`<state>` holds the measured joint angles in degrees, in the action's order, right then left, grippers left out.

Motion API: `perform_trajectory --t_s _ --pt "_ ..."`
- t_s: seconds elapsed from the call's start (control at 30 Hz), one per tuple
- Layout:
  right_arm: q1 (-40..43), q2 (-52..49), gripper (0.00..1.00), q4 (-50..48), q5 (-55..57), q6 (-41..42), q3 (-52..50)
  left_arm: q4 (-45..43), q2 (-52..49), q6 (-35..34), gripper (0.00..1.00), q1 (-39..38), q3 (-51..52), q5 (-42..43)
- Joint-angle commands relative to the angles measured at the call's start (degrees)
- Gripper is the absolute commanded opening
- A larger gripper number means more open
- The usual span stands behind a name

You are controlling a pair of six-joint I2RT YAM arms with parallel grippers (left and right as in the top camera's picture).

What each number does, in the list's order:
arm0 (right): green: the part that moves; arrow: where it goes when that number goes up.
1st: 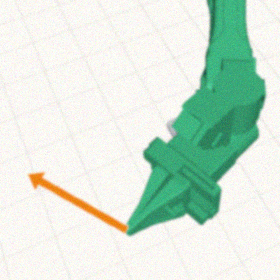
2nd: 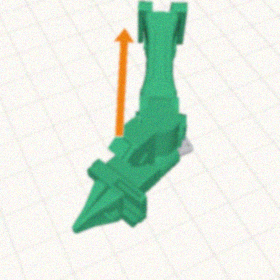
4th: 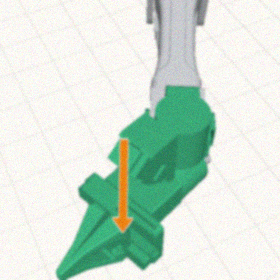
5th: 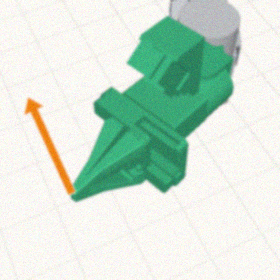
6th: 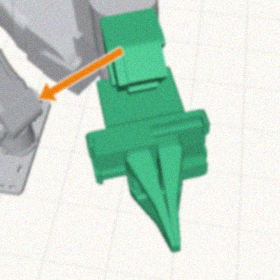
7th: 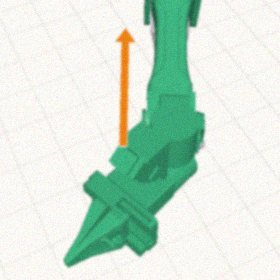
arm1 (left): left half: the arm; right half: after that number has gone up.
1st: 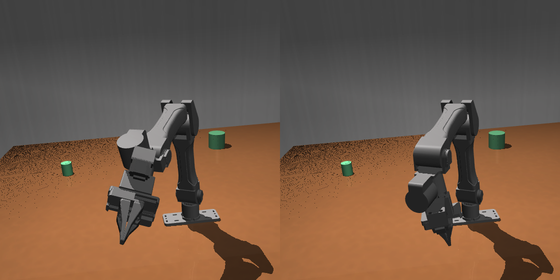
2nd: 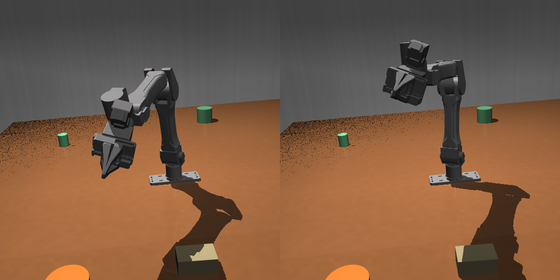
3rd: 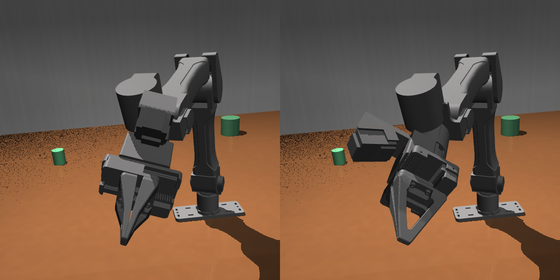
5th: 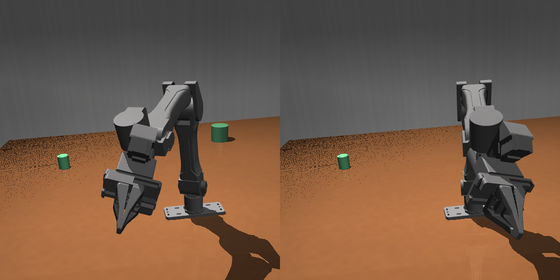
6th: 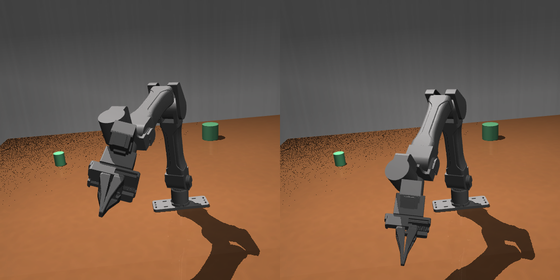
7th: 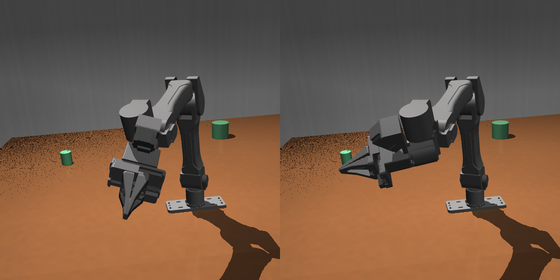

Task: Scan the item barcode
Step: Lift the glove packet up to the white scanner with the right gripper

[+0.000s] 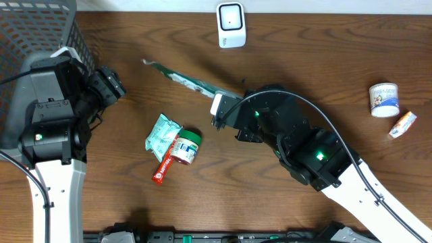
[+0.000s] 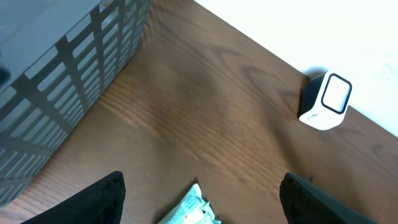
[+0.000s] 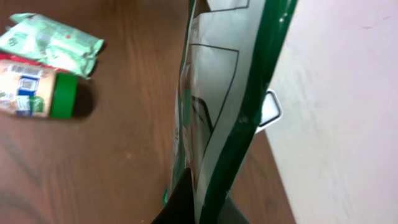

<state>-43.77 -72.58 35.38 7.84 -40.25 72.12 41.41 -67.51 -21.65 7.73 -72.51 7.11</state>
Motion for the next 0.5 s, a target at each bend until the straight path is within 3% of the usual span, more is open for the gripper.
perform_trajectory --t_s 0.0,0.2,0.47 --pt "-0.4 0.0 0.01 -1.5 3.9 -0.3 4.9 0.0 -0.3 -0.1 0.81 0.2 -0.1 -0.7" --pt "-0.4 -6.2 0.01 -1.1 6.6 -6.2 17.6 0.0 -0.3 -0.1 0.81 0.2 -0.1 -0.7" --pt "-0.1 -25.8 0.01 7.4 23.4 -20.1 45.8 0.0 -0.3 -0.1 0.81 0.2 -0.1 -0.7"
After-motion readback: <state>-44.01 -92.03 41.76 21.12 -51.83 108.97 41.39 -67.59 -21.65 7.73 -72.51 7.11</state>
